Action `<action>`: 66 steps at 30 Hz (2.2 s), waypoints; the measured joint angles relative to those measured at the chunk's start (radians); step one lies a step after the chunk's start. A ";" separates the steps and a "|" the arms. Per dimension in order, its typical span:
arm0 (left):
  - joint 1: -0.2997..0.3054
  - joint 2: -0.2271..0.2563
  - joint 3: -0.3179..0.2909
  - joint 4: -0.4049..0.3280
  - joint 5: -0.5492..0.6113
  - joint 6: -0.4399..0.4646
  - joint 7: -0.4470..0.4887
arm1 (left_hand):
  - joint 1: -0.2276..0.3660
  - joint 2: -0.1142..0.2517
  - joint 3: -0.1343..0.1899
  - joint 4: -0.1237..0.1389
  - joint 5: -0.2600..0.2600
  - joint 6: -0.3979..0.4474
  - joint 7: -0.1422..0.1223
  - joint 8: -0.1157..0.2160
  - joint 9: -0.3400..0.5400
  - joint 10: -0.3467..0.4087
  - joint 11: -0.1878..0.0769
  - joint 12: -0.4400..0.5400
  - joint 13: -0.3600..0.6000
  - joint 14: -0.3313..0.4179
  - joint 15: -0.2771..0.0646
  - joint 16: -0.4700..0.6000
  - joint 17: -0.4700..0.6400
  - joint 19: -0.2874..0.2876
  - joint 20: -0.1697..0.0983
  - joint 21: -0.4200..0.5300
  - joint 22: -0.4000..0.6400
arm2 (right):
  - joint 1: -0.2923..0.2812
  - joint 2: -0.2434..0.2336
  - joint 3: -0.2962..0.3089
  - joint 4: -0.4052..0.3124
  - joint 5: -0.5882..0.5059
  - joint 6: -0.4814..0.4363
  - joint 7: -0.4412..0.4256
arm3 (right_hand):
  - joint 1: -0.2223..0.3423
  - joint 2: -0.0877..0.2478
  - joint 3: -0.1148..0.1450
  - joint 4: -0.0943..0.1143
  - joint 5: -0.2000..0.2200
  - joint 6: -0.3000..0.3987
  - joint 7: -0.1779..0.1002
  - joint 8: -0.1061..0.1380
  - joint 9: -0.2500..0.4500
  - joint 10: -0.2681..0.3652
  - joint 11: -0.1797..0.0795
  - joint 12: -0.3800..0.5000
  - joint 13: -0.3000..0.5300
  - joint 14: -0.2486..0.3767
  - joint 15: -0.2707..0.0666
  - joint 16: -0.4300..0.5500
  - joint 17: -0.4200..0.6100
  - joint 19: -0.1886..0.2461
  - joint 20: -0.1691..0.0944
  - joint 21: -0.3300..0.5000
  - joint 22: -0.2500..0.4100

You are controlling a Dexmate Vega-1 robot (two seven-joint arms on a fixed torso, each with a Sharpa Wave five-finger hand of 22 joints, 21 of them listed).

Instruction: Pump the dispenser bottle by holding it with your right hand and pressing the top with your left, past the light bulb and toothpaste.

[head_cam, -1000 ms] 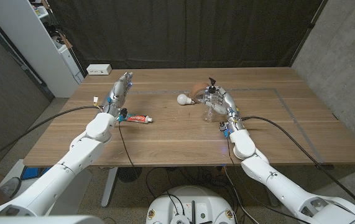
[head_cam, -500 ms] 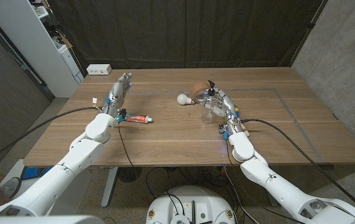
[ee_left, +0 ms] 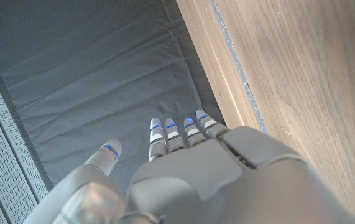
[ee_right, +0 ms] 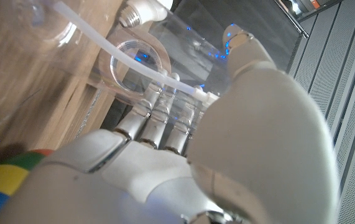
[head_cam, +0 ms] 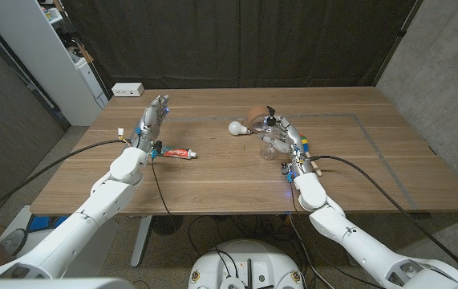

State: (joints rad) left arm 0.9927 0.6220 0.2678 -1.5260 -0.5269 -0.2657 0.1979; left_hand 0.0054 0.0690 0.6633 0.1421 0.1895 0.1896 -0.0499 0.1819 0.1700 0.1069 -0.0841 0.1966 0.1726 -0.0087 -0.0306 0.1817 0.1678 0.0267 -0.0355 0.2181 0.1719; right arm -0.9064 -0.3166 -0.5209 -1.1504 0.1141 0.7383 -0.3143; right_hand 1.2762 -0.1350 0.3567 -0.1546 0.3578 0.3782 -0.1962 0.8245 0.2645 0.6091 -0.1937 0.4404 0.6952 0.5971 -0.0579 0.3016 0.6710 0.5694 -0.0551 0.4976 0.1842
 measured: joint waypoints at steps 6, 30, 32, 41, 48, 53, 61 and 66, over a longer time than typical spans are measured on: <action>-0.005 0.000 0.000 0.011 -0.006 -0.003 -0.007 | 0.000 0.000 0.003 0.003 0.000 0.009 0.002 0.000 0.000 0.000 0.000 0.000 0.000 0.000 0.000 0.000 0.000 0.011 0.000 0.000 0.000 | -0.005 -0.005 -0.003 -0.013 -0.002 -0.009 0.000 | 0.029 0.030 -0.014 0.004 -0.007 -0.040 0.003 -0.015 -0.005 -0.028 -0.004 -0.036 -0.016 -0.049 0.006 -0.024 0.000 -0.053 0.004 -0.021 -0.006; -0.030 -0.015 0.007 0.061 -0.033 -0.008 -0.031 | 0.000 0.000 0.007 0.007 0.000 0.013 0.006 0.000 0.000 0.009 0.005 0.000 0.000 0.011 0.000 0.000 0.002 0.021 0.000 0.000 0.000 | 0.001 -0.033 -0.014 -0.054 0.034 -0.072 0.054 | -0.010 0.099 -0.056 0.024 -0.033 -0.169 0.013 -0.081 -0.024 -0.142 0.017 -0.127 -0.043 -0.170 0.013 -0.062 0.003 -0.110 0.011 -0.065 -0.012; -0.034 -0.016 0.009 0.066 -0.034 -0.008 -0.033 | 0.000 0.000 0.007 0.007 0.000 0.013 0.006 0.000 0.000 0.009 0.005 0.000 0.000 0.011 0.000 0.000 0.002 0.021 0.000 0.000 0.000 | 0.002 -0.034 -0.014 -0.054 0.037 -0.075 0.058 | -0.010 0.099 -0.057 0.023 -0.033 -0.170 0.012 -0.085 -0.028 -0.149 0.017 -0.128 -0.043 -0.171 0.013 -0.062 0.004 -0.112 0.012 -0.069 -0.012; -0.046 -0.019 0.015 0.083 -0.037 -0.010 -0.043 | 0.000 0.000 0.007 0.007 0.000 0.013 0.005 0.000 0.000 0.009 0.005 0.000 0.000 0.016 -0.005 0.000 0.002 0.021 0.000 -0.004 0.000 | 0.002 -0.041 -0.015 -0.058 0.046 -0.082 0.068 | -0.022 0.111 -0.074 0.025 -0.037 -0.191 0.016 -0.093 -0.032 -0.163 0.017 -0.142 -0.042 -0.197 0.015 -0.062 0.004 -0.130 0.009 -0.084 -0.012; -0.053 -0.022 0.020 0.090 -0.038 -0.010 -0.045 | 0.000 0.000 0.007 0.007 0.000 0.013 0.005 0.000 0.000 0.009 0.005 0.000 0.000 0.016 -0.005 0.000 0.002 0.021 0.000 -0.004 0.000 | -0.001 -0.045 -0.015 -0.062 0.049 -0.088 0.070 | -0.007 0.126 -0.079 0.021 -0.037 -0.198 0.020 -0.100 -0.032 -0.172 0.022 -0.148 -0.039 -0.212 0.014 -0.070 0.002 -0.142 0.008 -0.093 -0.012; -0.056 -0.024 0.023 0.094 -0.038 -0.010 -0.045 | 0.000 0.000 0.007 0.007 0.000 0.013 0.005 0.000 0.000 0.009 0.005 0.000 0.000 0.016 -0.005 0.000 0.002 0.021 0.000 -0.004 0.000 | -0.002 -0.048 -0.015 -0.066 0.049 -0.092 0.072 | -0.007 0.126 -0.084 0.015 -0.044 -0.206 0.012 -0.111 -0.037 -0.194 0.022 -0.163 -0.042 -0.233 0.015 -0.078 0.000 -0.155 0.012 -0.104 -0.012; -0.059 -0.026 0.027 0.096 -0.039 -0.007 -0.045 | 0.000 0.000 0.011 0.011 0.000 0.013 0.005 0.000 0.000 0.014 0.011 0.000 0.000 0.020 -0.001 0.000 0.002 0.021 0.000 -0.008 0.000 | -0.006 -0.058 -0.016 -0.069 0.056 -0.098 0.084 | -0.054 0.121 -0.110 0.022 -0.059 -0.254 0.022 -0.134 -0.042 -0.226 0.044 -0.187 -0.047 -0.275 0.018 -0.087 -0.009 -0.207 0.014 -0.141 -0.012; -0.060 -0.027 0.029 0.096 -0.040 -0.006 -0.045 | 0.000 0.000 0.011 0.011 0.000 0.013 0.005 0.000 0.000 0.014 0.011 0.000 0.000 0.020 -0.001 0.000 0.002 0.021 0.000 -0.008 0.000 | -0.007 -0.064 -0.016 -0.073 0.063 -0.098 0.096 | -0.074 0.101 -0.118 0.025 -0.068 -0.277 0.037 -0.151 -0.044 -0.251 0.055 -0.201 -0.051 -0.301 0.019 -0.094 -0.015 -0.221 0.014 -0.157 -0.012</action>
State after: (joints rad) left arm 0.9327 0.5948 0.2963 -1.4295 -0.5664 -0.2713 0.1527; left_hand 0.0053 0.0691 0.6741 0.1530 0.1895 0.2021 -0.0445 0.1818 0.1697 0.1212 -0.0733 0.1966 0.1726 0.0111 -0.0321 0.1817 0.1700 0.0481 -0.0355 0.2103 0.1720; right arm -0.9132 -0.3810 -0.5365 -1.2237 0.1770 0.6401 -0.2184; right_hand 1.2024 -0.0339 0.2382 -0.1300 0.2902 0.1014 -0.1588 0.6735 0.2203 0.3580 -0.1386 0.2398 0.6437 0.2964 -0.0392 0.2079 0.6563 0.3486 -0.0410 0.3404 0.1722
